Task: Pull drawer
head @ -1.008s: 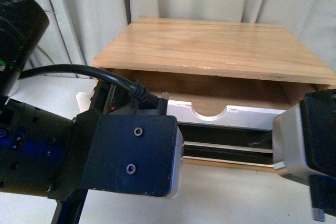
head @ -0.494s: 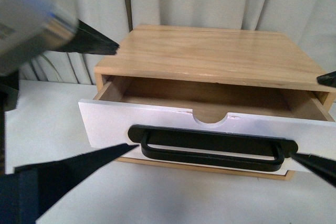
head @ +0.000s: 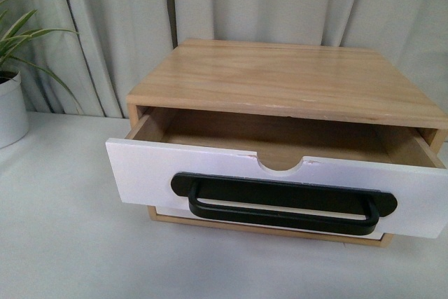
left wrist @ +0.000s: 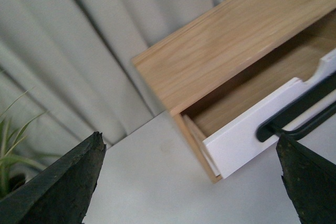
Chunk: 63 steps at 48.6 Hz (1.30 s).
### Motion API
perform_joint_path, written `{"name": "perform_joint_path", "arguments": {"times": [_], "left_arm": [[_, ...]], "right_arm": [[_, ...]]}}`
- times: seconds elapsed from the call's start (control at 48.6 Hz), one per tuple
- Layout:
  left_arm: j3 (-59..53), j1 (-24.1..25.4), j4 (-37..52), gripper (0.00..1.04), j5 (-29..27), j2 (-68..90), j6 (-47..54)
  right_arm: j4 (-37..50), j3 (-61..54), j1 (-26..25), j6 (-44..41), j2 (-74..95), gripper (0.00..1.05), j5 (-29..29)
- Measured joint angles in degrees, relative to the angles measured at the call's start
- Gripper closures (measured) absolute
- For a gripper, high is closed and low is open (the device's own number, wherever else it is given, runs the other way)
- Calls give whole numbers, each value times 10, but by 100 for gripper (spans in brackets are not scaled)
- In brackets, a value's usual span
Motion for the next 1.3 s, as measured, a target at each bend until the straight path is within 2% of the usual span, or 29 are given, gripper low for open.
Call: {"name": "perform_joint_path", "arguments": {"times": [0.185,0.514,0.535,0.597,0.617,0.658,0.72,0.885,0.905,0.967,1.008,1.296], "left_arm": [[-22,23,-33,6,-103,-35,-108],[-26,23,-33,6,-107,-42,-146],[-28,20,-26,8,-123,-42,-152],[-56,33,26,23,-203,-56,-220],[-63,38,28,29,-214,-62,-240],[-73,44,28,38,-221,-75,-260],[-87,43,25,52,-216,-95,-278],[-110,43,6,85,-217,-136,-288],[-112,43,3,88,-217,-140,-288],[-118,43,-4,99,-217,-155,-289],[-121,43,-9,101,-217,-163,-292],[-138,43,-49,101,-217,-220,-295]], "right_arm": [[-26,-25,-31,78,-81,9,38],[-28,-26,-35,108,-87,9,40],[-31,-26,-31,111,-89,10,54],[-63,-35,26,132,-115,25,213],[-66,-40,37,135,-122,30,244],[-70,-49,43,139,-135,39,270],[-78,-62,45,143,-155,55,277],[-97,-79,47,143,-191,84,277],[-101,-82,47,143,-200,91,277],[-108,-86,47,144,-211,99,277],[-112,-89,47,144,-219,104,277],[-134,-115,47,145,-272,103,277]]}}
